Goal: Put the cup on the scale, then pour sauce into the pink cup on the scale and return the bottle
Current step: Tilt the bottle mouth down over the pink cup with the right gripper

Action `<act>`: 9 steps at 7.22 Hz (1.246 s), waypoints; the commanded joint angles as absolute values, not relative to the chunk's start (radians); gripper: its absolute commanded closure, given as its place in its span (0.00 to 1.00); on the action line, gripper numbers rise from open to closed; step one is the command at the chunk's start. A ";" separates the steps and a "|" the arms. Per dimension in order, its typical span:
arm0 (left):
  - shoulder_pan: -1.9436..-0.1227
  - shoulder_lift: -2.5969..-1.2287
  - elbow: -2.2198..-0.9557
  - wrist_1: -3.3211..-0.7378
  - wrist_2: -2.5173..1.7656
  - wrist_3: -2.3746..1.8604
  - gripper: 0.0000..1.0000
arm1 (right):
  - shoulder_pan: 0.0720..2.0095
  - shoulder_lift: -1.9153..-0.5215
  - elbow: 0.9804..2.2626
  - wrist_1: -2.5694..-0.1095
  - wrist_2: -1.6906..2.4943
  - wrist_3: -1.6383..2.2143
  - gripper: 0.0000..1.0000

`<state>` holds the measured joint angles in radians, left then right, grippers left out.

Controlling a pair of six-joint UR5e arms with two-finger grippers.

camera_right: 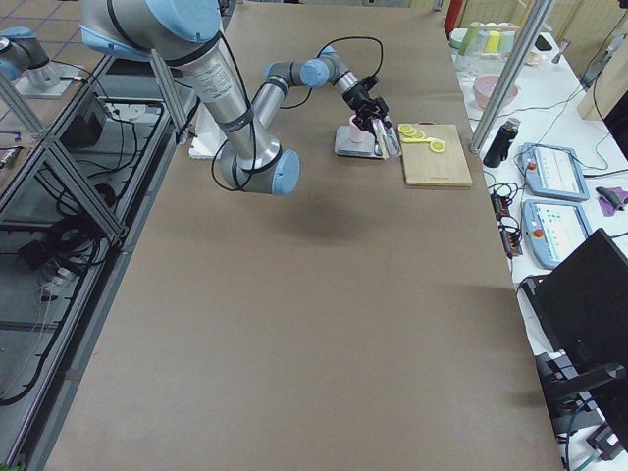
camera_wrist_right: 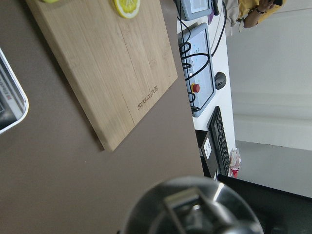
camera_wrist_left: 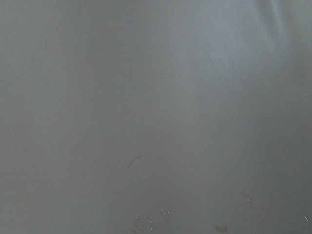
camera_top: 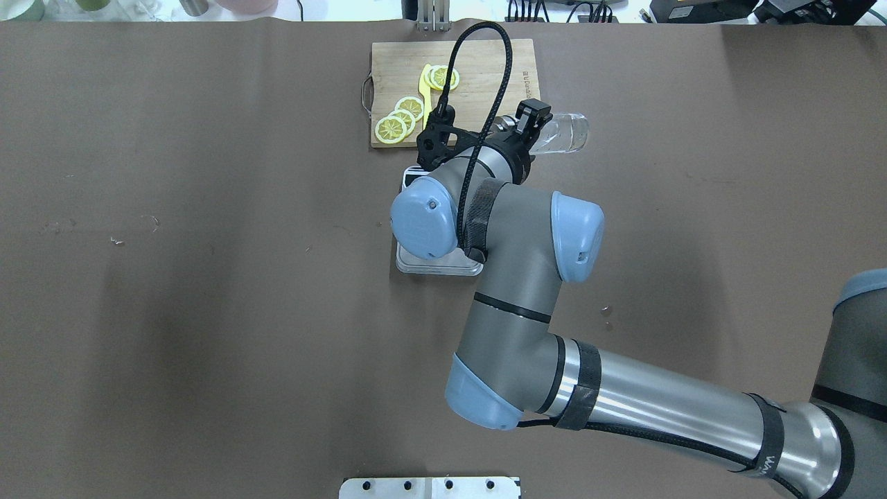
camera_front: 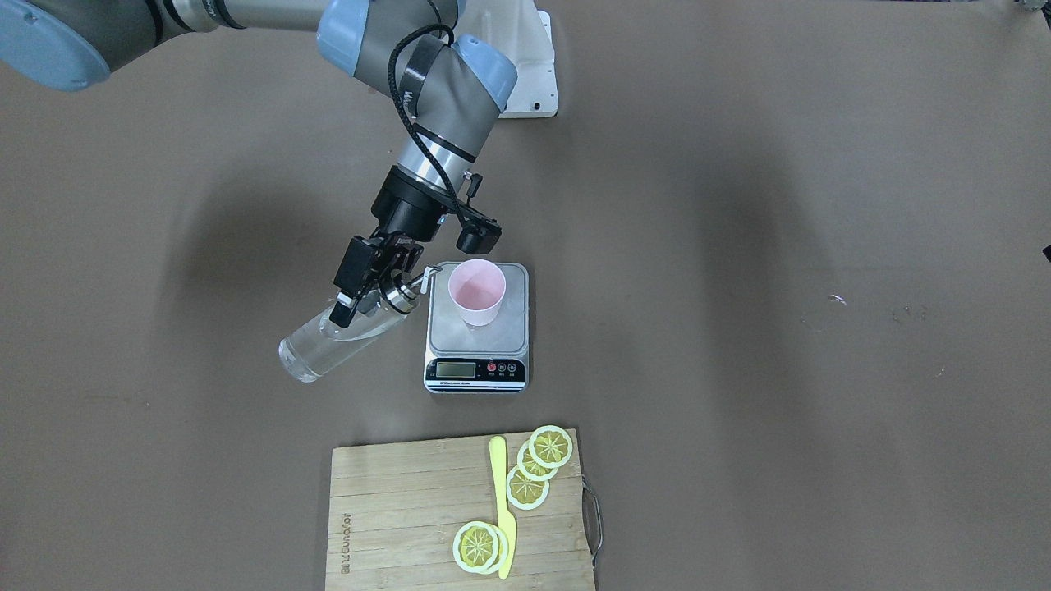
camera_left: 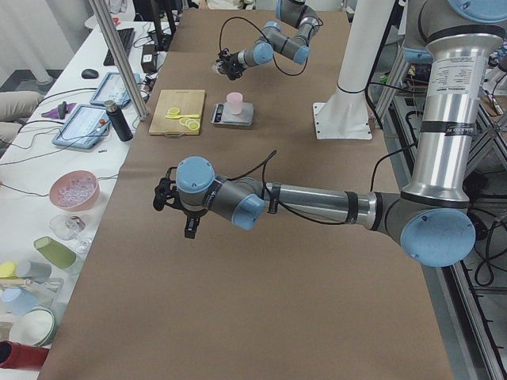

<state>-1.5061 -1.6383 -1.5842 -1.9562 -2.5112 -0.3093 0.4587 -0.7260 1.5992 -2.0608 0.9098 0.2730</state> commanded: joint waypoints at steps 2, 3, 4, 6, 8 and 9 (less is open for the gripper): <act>-1.534 -1.618 -1.578 -1.957 -2.511 -0.284 0.03 | 0.451 -0.724 1.589 -2.095 0.847 0.273 1.00; -1.534 -1.617 -1.577 -1.957 -2.511 -0.284 0.03 | 0.443 -0.724 1.588 -2.109 0.819 0.273 1.00; -1.535 -1.618 -1.577 -1.957 -2.510 -0.284 0.03 | 0.430 -0.723 1.588 -2.111 0.801 0.276 1.00; -1.540 -1.617 -1.575 -1.957 -2.508 -0.284 0.03 | 0.401 -0.723 1.586 -2.141 0.769 0.278 1.00; -1.542 -1.617 -1.565 -1.957 -2.508 -0.284 0.03 | 0.380 -0.724 1.566 -2.148 0.730 0.285 1.00; -1.542 -1.617 -1.563 -1.956 -2.508 -0.284 0.03 | 0.377 -0.727 1.562 -2.151 0.718 0.291 1.00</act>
<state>-1.5411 -1.6169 -1.5665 -1.9570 -2.5081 -0.2838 0.3835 -0.7248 1.5690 -2.1464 0.7348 0.2852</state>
